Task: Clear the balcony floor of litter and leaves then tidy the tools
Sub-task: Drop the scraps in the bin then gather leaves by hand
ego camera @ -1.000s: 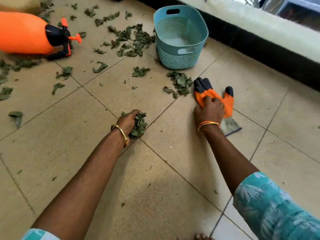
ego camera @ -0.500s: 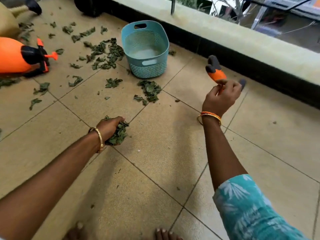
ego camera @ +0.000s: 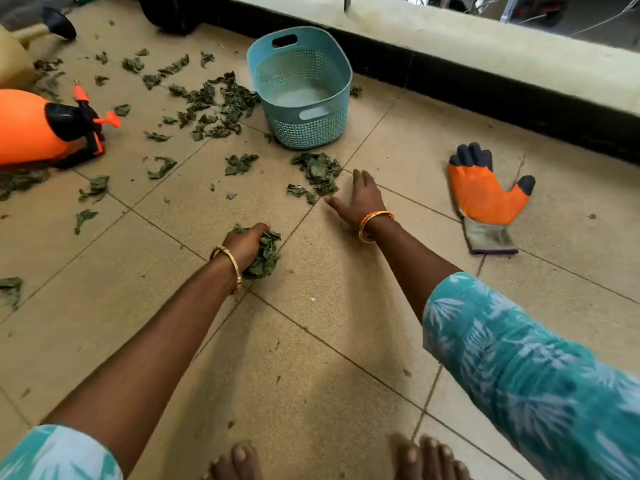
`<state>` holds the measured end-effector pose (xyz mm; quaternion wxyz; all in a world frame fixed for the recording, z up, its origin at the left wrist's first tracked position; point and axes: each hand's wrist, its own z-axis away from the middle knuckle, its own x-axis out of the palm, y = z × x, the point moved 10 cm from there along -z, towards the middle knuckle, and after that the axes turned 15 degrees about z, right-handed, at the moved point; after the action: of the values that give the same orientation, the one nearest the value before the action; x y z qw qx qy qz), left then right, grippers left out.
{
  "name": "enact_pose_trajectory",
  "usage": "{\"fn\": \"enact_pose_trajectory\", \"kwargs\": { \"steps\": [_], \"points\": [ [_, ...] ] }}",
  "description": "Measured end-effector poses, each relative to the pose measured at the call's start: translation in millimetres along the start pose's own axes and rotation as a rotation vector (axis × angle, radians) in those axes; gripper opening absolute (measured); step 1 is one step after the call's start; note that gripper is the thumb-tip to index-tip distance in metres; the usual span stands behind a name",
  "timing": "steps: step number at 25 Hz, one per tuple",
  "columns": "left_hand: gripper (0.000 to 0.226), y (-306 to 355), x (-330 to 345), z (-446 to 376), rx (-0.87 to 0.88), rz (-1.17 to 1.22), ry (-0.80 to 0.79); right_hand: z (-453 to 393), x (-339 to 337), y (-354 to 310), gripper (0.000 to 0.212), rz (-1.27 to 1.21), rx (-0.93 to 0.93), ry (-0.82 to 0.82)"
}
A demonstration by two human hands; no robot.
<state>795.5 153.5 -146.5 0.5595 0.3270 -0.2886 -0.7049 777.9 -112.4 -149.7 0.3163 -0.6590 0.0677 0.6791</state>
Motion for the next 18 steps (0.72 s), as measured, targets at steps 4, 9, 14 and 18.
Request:
{"fn": "enact_pose_trajectory", "kwargs": {
  "steps": [4, 9, 14, 18],
  "points": [
    [0.048, 9.0, -13.0, -32.9, -0.009, 0.105, 0.027, -8.2, 9.9, -66.2, 0.066, 0.017, -0.093, 0.097],
    [0.046, 6.7, -13.3, -57.1, -0.049, 0.208, 0.018, 29.5, 27.1, -107.7, 0.03, 0.294, -0.303, 0.223],
    [0.024, 3.2, 8.6, -58.6, -0.107, 0.422, -0.145, 31.7, -26.7, -90.1, 0.02, -0.097, -0.211, 0.408],
    [0.02, 1.9, 28.7, -39.0, -0.186, 0.626, -0.284, 48.0, -70.8, -61.9, 0.025, -0.496, 0.017, 0.427]
  ]
}}
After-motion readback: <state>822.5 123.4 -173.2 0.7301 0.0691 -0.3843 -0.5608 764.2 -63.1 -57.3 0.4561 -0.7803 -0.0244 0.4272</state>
